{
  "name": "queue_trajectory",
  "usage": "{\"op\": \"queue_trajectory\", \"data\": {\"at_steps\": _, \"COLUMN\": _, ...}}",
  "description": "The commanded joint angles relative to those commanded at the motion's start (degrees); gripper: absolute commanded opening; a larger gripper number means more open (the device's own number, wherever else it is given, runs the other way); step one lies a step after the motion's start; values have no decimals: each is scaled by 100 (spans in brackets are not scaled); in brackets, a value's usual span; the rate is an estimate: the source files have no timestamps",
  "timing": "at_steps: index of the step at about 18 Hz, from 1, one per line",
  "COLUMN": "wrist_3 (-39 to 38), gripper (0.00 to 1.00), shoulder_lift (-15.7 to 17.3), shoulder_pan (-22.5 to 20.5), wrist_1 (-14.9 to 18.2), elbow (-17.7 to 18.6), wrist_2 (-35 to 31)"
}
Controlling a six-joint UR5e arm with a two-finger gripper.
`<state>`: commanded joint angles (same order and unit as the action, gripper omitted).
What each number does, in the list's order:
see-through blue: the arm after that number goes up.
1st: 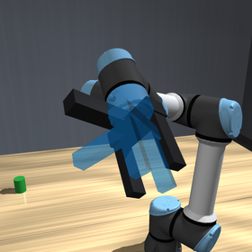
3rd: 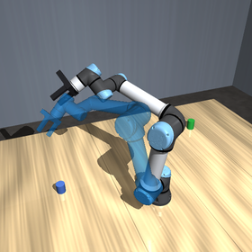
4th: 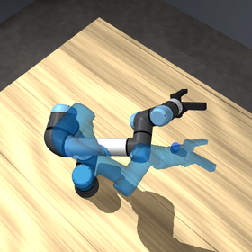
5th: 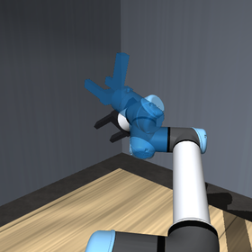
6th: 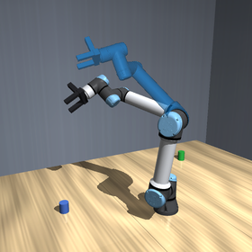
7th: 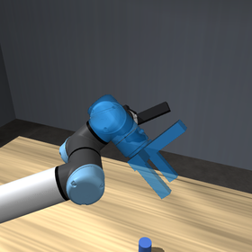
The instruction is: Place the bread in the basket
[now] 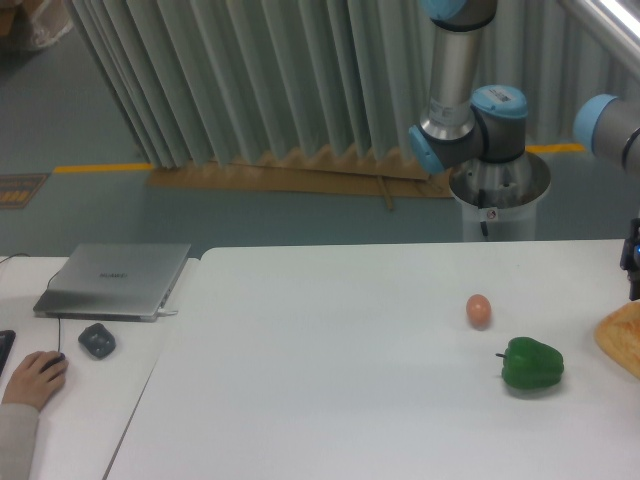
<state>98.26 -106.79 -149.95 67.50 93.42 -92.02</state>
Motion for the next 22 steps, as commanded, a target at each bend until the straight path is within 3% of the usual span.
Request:
{"op": "queue_trajectory", "data": {"at_steps": 3, "wrist_3": -176, "gripper": 100, "shoulder_lift": -9, "shoulder_pan": 44, "wrist_1": 53, "elbow": 228, "wrist_2": -9}}
{"op": "queue_trajectory", "data": {"at_steps": 5, "wrist_3": -150, "gripper": 100, "shoulder_lift": -9, "shoulder_pan": 97, "wrist_1": 62, "elbow": 378, "wrist_2": -410}}
{"op": "queue_trajectory", "data": {"at_steps": 6, "wrist_3": -150, "gripper": 100, "shoulder_lift": -18, "shoulder_pan": 149, "wrist_1": 79, "elbow": 378, "wrist_2": -752}}
{"op": "queue_trajectory", "data": {"at_steps": 8, "wrist_3": -106, "gripper": 100, "shoulder_lift": -9, "shoulder_pan": 124, "wrist_1": 88, "elbow": 308, "wrist_2": -808}}
{"op": "queue_trajectory", "data": {"at_steps": 22, "wrist_3": -106, "gripper": 100, "shoulder_lift": -501, "shoulder_pan": 71, "wrist_1": -175, "elbow": 282, "wrist_2": -738}}
